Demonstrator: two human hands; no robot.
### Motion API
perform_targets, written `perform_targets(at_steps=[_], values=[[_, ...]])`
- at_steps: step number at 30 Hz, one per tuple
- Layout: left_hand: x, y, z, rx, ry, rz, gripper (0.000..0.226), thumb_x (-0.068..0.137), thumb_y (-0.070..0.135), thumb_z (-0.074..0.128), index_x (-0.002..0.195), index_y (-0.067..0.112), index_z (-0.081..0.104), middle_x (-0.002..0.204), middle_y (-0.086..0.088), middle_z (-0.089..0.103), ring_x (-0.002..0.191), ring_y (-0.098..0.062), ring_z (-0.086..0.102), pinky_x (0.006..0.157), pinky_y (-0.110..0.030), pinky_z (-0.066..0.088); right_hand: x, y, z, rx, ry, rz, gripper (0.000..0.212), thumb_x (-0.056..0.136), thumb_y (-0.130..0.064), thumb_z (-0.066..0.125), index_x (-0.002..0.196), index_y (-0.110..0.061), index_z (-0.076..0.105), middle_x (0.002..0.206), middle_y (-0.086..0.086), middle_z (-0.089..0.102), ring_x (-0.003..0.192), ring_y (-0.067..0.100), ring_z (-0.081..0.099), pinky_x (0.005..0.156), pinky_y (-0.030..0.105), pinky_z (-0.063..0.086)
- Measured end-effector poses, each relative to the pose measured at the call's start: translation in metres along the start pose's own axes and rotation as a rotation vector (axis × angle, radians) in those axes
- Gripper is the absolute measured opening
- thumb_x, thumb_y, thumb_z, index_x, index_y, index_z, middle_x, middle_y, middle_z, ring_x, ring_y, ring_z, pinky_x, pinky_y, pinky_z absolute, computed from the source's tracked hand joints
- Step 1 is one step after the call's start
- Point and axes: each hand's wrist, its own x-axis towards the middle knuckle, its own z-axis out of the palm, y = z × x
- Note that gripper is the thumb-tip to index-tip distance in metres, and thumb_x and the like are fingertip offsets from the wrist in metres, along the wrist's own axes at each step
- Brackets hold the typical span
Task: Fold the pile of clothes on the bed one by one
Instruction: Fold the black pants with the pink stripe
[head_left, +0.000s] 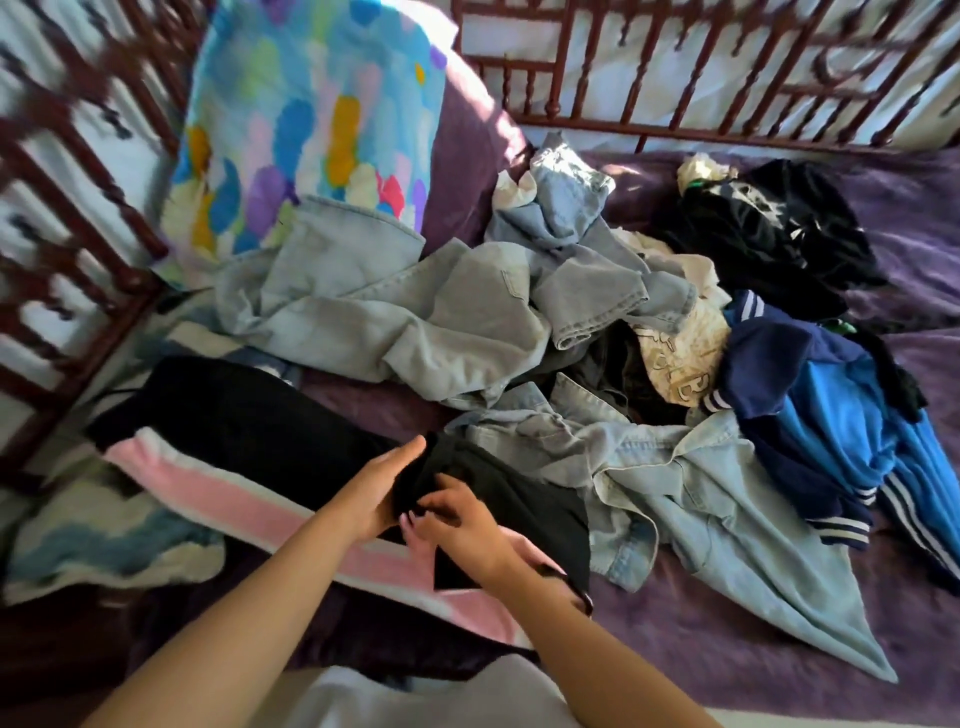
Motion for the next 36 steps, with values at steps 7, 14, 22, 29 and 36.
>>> perform_targets(at_steps=[7, 14, 22, 29, 36], values=[[0.005, 0.022, -0.075, 0.312, 0.213, -0.011, 0.036, 0.079, -0.008, 0.065, 0.110, 0.007, 0.055, 0.088, -0.013, 0.066, 0.082, -0.026, 0.063, 0.072, -0.032, 0.050, 0.021, -0.019, 0.063, 0.116, -0.106, 0.147, 0.028, 0.084, 0.011, 0.046, 0.102, 0.008, 0.068, 0.123, -0.001, 0.051, 0.109, 0.005, 0.050, 0.081, 0.002, 0.038], [0.009, 0.062, -0.109, 0.681, 0.172, 0.140, 0.049, 0.077, -0.012, 0.060, 0.124, 0.000, 0.054, 0.081, 0.005, 0.057, 0.077, -0.009, 0.056, 0.063, -0.012, 0.045, 0.023, -0.003, 0.068, -0.243, 0.255, 0.192, 0.034, 0.082, 0.002, 0.053, 0.111, -0.009, 0.065, 0.120, 0.001, 0.057, 0.120, 0.017, 0.046, 0.089, 0.008, 0.028], [-0.016, 0.169, -0.195, 0.876, 0.341, 0.342, 0.052, 0.079, -0.002, 0.062, 0.129, 0.009, 0.052, 0.121, -0.011, 0.057, 0.105, -0.019, 0.052, 0.085, -0.026, 0.039, 0.033, 0.009, 0.075, -0.775, 0.109, 0.177, 0.059, 0.092, -0.048, 0.046, 0.146, -0.035, 0.024, 0.156, -0.008, 0.013, 0.143, 0.013, 0.011, 0.112, 0.031, 0.016], [-0.020, 0.184, -0.263, 0.898, 0.740, 0.360, 0.054, 0.084, 0.004, 0.065, 0.134, 0.000, 0.044, 0.134, -0.022, 0.048, 0.124, -0.035, 0.046, 0.099, -0.041, 0.037, 0.028, 0.036, 0.092, -1.010, -0.162, 0.246, 0.069, 0.089, -0.059, 0.038, 0.148, -0.040, 0.008, 0.158, 0.001, -0.009, 0.145, 0.021, -0.010, 0.116, 0.044, 0.003], [-0.021, 0.120, -0.246, 1.491, 0.837, 0.252, 0.066, 0.091, 0.033, 0.055, 0.147, 0.017, 0.025, 0.147, -0.019, 0.031, 0.128, -0.040, 0.033, 0.098, -0.051, 0.034, 0.008, 0.049, 0.089, -0.913, 0.034, 0.405, 0.065, 0.090, -0.062, 0.036, 0.147, -0.042, 0.012, 0.158, 0.002, -0.008, 0.145, 0.024, -0.008, 0.115, 0.045, 0.007]])
